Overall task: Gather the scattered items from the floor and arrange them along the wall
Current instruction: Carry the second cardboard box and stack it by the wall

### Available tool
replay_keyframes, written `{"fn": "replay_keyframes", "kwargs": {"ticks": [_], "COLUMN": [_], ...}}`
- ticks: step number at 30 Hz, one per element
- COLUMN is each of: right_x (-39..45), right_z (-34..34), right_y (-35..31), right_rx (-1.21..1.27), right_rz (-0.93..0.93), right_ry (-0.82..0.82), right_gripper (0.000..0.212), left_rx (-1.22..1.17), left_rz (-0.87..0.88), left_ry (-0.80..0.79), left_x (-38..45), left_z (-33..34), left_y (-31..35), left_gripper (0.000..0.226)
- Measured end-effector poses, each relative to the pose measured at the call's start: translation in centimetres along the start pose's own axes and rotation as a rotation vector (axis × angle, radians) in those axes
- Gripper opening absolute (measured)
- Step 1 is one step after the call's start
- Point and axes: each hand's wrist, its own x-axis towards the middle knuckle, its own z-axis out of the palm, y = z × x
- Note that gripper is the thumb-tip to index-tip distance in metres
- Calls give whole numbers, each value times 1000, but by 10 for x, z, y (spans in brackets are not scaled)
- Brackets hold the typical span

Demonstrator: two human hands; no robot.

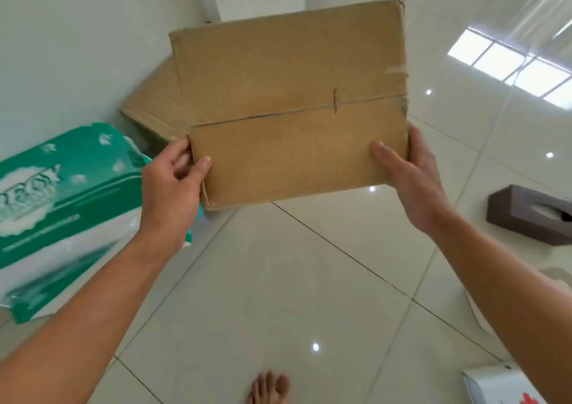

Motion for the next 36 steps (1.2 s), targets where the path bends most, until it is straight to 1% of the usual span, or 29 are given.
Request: {"fn": "replay_keyframes", "kwargs": {"ticks": [2, 6, 8, 12, 14, 16, 18, 20, 21, 22, 23, 25, 26, 28, 29, 30, 31, 34, 36], "right_x": [26, 71, 92, 129, 142, 147, 148, 144, 142, 141, 141, 140, 138, 139, 140, 140, 139, 136, 133], "right_z": [28, 88, 116, 175, 200, 217, 228, 237, 242, 248, 253, 263, 268, 276, 279, 283, 288, 301, 304], "right_y": [-21, -51, -61, -75, -75, -69, -57, -49, -46, -42, -39, -42, -46, -55, -61, -65, -70, -75, -72], "right_rx": [-64, -172, -127, 74, 41, -17, -79, -118, -111, -108, -107, -76, -36, 68, 80, 71, 59, 57, 75], "right_rz": [-52, -87, -82, -3, 7, 36, 68, 50, 52, 76, 107, 185, 222, 269, 270, 264, 258, 251, 253], "right_ry": [31, 76, 98, 160, 125, 70, 62, 109, 135, 148, 143, 85, 42, -68, -124, -162, -177, -138, -131], "right_gripper": [57, 58, 65, 76, 81, 85, 89, 89, 88, 86, 85, 84, 79, 51, 40, 33, 29, 29, 36], "left_rx": [21, 31, 30, 65, 118, 232, 349, 399, 413, 427, 453, 560, 613, 658, 668, 682, 703, 760, 787], "left_rz": [28, 33, 28, -6, -33, -37, -82, -129, -133, -126, -110, -35, 2, 55, 85, 115, 139, 187, 212], "left_ry": [29, 88, 125, 258, 304, 244, 131, 33, 5, -14, -31, -42, -46, -69, -80, -87, -89, -81, -65], "left_x": [32, 87, 105, 132, 141, 149, 156, 163, 166, 167, 167, 164, 160, 150, 145, 141, 137, 135, 135], "left_z": [-17, -48, -57, -68, -73, -74, -74, -79, -82, -85, -87, -89, -88, -83, -81, -80, -79, -85, -90], "left_y": [10, 17, 17, 10, 7, 5, 6, 9, 10, 11, 11, 12, 10, 6, 3, 0, -1, -5, -5], "left_gripper": [39, 41, 37, 30, 27, 38, 65, 88, 94, 93, 88, 78, 79, 82, 83, 85, 85, 78, 70]}}
